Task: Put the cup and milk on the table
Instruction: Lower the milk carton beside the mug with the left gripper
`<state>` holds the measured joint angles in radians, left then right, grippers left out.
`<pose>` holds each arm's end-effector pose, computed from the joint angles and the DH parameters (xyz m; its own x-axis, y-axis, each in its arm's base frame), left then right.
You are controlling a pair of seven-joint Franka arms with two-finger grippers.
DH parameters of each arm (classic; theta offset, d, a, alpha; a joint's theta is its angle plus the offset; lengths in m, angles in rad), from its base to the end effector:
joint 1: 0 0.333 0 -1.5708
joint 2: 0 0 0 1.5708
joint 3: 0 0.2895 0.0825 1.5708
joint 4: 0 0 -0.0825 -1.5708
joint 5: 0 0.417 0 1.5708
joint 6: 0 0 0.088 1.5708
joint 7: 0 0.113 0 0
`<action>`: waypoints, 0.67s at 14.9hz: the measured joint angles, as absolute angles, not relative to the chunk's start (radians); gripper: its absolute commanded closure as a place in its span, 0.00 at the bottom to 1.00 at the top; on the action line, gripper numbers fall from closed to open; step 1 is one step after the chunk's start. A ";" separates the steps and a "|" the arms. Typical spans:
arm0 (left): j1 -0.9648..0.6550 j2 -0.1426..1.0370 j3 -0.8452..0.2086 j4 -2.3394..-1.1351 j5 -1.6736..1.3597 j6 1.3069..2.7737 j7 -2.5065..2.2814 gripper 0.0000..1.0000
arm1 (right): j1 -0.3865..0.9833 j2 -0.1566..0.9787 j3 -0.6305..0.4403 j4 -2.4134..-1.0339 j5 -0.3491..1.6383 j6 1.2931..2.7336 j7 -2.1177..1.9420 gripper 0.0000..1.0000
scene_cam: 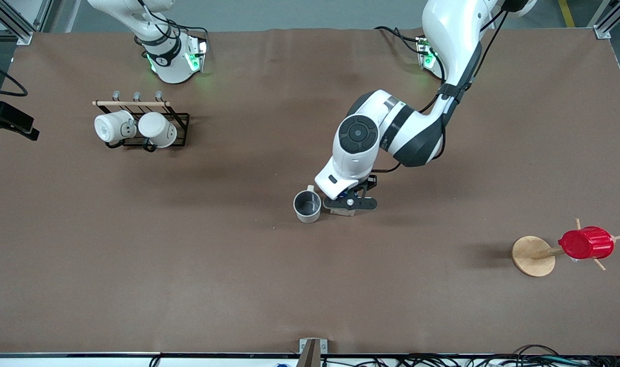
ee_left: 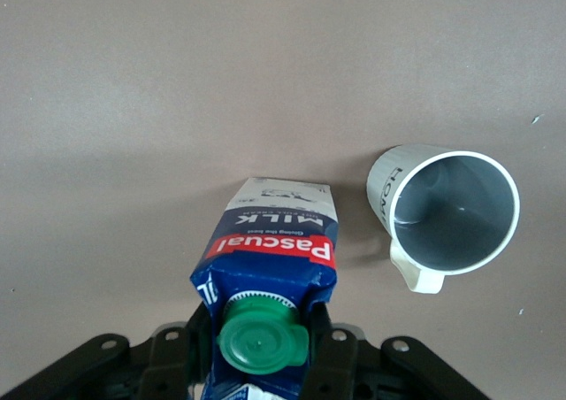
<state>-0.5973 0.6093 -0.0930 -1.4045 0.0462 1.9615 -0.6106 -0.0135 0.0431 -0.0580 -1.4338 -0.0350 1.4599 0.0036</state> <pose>0.5696 -0.4525 0.3029 0.9955 -0.0824 -0.0472 -0.0834 -0.9963 -0.0191 0.5866 -0.0455 0.6256 0.9967 -0.0789 -0.0167 -0.0782 -0.9962 0.0374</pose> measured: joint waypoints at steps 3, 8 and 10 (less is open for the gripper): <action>-0.596 0.610 -0.092 -1.404 0.046 1.966 -0.595 0.86 | -0.015 0.043 -0.052 -1.434 -0.035 1.458 -0.001 0.00; -0.596 0.611 -0.092 -1.404 0.046 1.971 -0.590 0.81 | -0.016 0.043 -0.049 -1.434 -0.035 1.453 -0.002 0.00; -0.596 0.611 -0.092 -1.404 0.046 1.971 -0.590 0.22 | -0.016 0.043 -0.049 -1.434 -0.035 1.450 -0.002 0.00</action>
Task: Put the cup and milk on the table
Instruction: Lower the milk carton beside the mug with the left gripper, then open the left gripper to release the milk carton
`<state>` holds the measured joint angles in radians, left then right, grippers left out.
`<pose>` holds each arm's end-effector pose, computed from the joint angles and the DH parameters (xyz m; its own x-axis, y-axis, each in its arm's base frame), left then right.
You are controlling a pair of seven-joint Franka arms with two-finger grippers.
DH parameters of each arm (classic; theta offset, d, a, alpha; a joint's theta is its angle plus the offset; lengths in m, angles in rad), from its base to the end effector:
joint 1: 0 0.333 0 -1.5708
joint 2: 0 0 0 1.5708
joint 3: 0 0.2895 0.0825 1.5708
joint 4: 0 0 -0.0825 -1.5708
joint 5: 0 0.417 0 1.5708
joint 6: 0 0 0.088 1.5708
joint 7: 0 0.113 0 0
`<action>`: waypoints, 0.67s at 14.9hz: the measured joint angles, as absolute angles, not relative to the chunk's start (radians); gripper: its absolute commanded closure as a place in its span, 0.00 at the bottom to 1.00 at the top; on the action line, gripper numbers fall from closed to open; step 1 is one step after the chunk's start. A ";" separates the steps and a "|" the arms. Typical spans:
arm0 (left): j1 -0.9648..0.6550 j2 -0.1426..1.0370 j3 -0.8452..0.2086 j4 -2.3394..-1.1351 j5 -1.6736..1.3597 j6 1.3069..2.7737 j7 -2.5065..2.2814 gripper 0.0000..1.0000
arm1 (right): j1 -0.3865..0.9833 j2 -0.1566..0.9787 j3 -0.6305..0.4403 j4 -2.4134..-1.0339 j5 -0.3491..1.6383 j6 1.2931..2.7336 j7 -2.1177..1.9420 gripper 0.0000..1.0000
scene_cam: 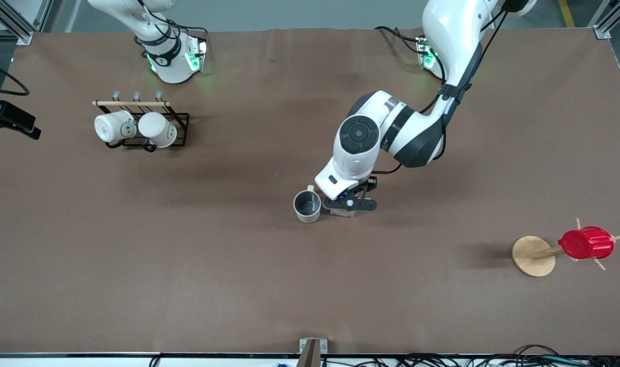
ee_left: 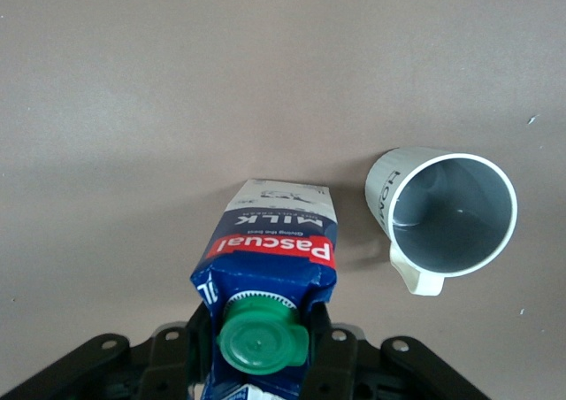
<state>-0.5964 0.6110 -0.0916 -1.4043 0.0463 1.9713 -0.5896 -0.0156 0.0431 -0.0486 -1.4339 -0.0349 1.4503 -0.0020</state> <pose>0.5715 -0.4521 0.3026 0.9940 -0.1014 -0.0403 -0.1020 -0.9947 -0.0142 0.5858 -0.0413 0.6247 0.9974 -0.0663 -0.0266 -0.0653 -0.9972 0.0368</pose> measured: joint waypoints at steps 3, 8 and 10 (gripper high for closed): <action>-0.596 0.612 -0.091 -1.404 0.046 1.983 -0.589 0.00 | -0.016 0.043 -0.049 -1.434 -0.035 1.446 -0.002 0.00; -0.582 0.598 -0.088 -1.381 0.046 1.997 -0.589 0.00 | -0.016 0.043 -0.049 -1.434 -0.035 1.445 -0.003 0.00; -0.563 0.564 -0.088 -1.372 0.046 1.994 -0.589 0.00 | -0.016 0.043 -0.049 -1.434 -0.035 1.450 -0.003 0.00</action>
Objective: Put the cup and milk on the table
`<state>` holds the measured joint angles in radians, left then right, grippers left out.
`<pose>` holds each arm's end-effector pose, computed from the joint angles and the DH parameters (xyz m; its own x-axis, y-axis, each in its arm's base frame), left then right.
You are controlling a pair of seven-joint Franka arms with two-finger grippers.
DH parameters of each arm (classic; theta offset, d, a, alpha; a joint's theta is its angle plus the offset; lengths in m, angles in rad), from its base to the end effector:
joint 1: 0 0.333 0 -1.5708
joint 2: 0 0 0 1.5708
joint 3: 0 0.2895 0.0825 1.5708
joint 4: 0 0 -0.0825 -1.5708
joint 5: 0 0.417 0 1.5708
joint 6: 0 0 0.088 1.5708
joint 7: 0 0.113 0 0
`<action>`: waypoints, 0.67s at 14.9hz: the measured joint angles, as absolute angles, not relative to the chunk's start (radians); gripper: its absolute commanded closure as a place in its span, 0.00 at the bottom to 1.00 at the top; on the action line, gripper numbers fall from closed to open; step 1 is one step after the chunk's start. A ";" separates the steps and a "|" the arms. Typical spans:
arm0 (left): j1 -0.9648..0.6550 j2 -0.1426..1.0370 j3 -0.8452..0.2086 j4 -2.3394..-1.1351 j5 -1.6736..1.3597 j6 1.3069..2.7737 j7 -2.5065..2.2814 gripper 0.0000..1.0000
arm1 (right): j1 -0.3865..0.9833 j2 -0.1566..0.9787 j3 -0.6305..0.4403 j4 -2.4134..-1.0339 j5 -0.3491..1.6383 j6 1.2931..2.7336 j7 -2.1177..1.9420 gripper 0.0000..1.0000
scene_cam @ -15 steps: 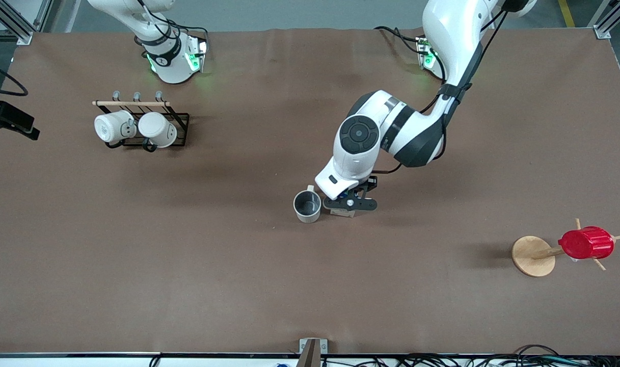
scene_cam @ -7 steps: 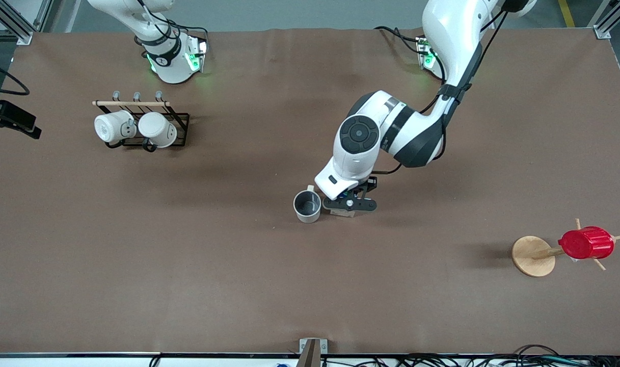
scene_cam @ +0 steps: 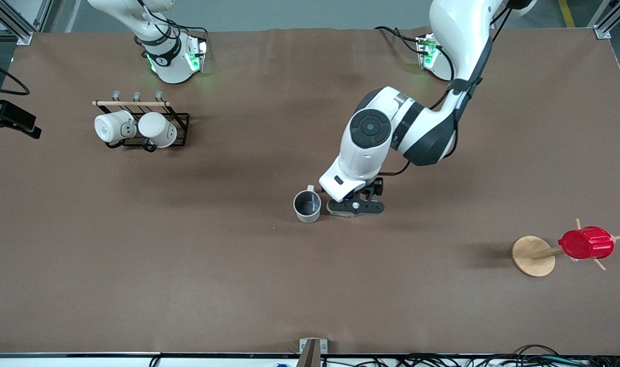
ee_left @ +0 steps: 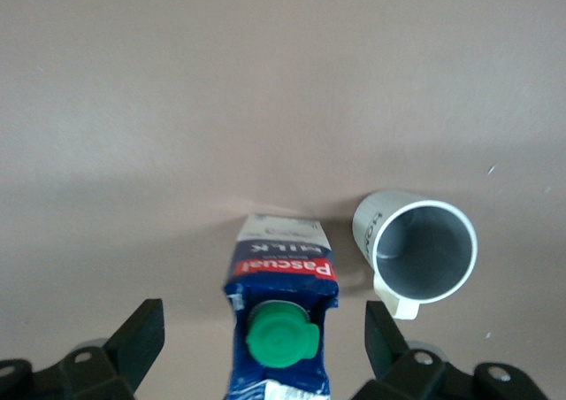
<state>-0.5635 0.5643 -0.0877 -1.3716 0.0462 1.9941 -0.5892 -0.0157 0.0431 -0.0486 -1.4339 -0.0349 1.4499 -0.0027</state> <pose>0.5954 -0.4360 0.3552 0.9968 -0.0638 0.0481 -0.0656 -0.9972 0.0366 0.5858 -0.0414 0.6246 0.9975 -0.0658 -0.0271 -0.0647 -0.9972 0.0368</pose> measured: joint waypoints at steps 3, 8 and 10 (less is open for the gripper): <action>-0.509 0.491 -0.087 -1.372 0.046 1.950 -0.589 0.00 | -0.016 0.043 -0.049 -1.434 -0.035 1.455 -0.003 0.00; -0.394 0.326 -0.088 -1.465 0.037 1.907 -0.523 0.00 | -0.016 0.043 -0.049 -1.434 -0.034 1.455 -0.003 0.00; -0.340 0.255 -0.087 -1.518 0.023 1.883 -0.468 0.00 | -0.016 0.043 -0.049 -1.434 -0.034 1.455 -0.003 0.00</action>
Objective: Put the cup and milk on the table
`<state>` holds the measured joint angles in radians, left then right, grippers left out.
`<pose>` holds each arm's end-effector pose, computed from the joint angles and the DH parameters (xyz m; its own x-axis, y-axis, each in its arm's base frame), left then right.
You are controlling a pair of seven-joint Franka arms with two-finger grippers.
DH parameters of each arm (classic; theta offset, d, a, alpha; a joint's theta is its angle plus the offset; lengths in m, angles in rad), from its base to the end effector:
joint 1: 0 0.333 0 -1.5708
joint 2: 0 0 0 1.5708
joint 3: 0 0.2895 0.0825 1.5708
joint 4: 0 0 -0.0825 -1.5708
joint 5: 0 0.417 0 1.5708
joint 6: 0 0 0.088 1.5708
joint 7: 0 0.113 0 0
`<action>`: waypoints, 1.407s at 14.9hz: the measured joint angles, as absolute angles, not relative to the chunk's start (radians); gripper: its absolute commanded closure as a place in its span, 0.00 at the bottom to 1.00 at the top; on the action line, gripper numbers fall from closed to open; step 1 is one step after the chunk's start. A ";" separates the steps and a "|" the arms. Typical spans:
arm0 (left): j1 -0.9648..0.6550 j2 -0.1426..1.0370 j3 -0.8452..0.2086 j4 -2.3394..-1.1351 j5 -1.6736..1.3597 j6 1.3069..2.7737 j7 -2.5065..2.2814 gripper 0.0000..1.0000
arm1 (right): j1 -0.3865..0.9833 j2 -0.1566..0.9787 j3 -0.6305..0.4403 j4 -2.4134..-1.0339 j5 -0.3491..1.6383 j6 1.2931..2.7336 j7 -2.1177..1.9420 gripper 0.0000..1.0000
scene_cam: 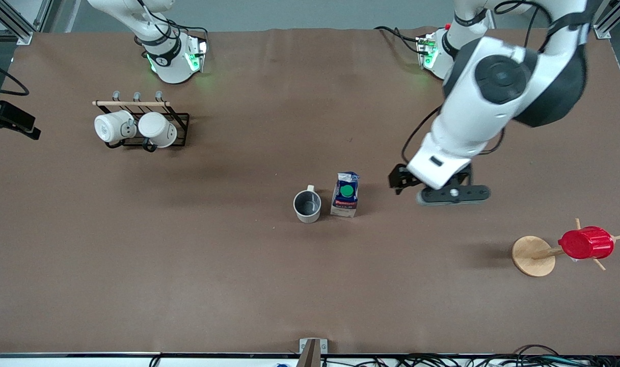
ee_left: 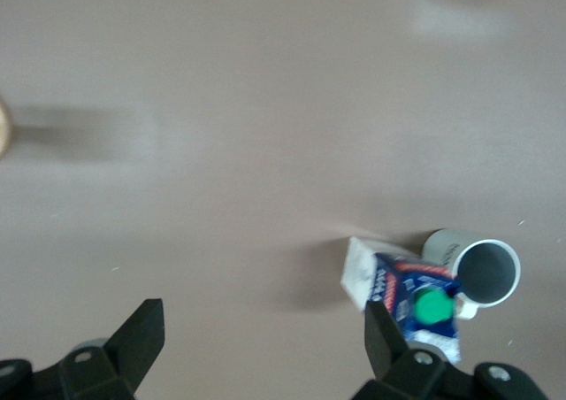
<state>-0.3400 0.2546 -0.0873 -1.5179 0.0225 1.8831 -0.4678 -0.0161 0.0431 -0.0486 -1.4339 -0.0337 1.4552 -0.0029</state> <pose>0.6196 -0.2743 0.4877 0.9942 0.0411 0.0994 0.0363 -0.9981 0.0501 0.5864 -0.0415 0.6251 0.9976 -0.0656 -0.0218 -0.0648 -0.9973 0.0356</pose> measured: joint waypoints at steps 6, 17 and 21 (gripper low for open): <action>-0.217 0.146 -0.086 -1.557 0.011 1.751 -0.323 0.00 | -0.016 0.043 -0.048 -1.434 -0.033 1.456 -0.003 0.00; -0.107 0.045 -0.085 -1.615 0.013 1.643 -0.211 0.01 | -0.016 0.043 -0.048 -1.434 -0.033 1.455 -0.003 0.00; -0.086 0.019 -0.084 -1.633 0.014 1.644 -0.192 0.01 | -0.016 0.043 -0.048 -1.434 -0.033 1.455 -0.003 0.00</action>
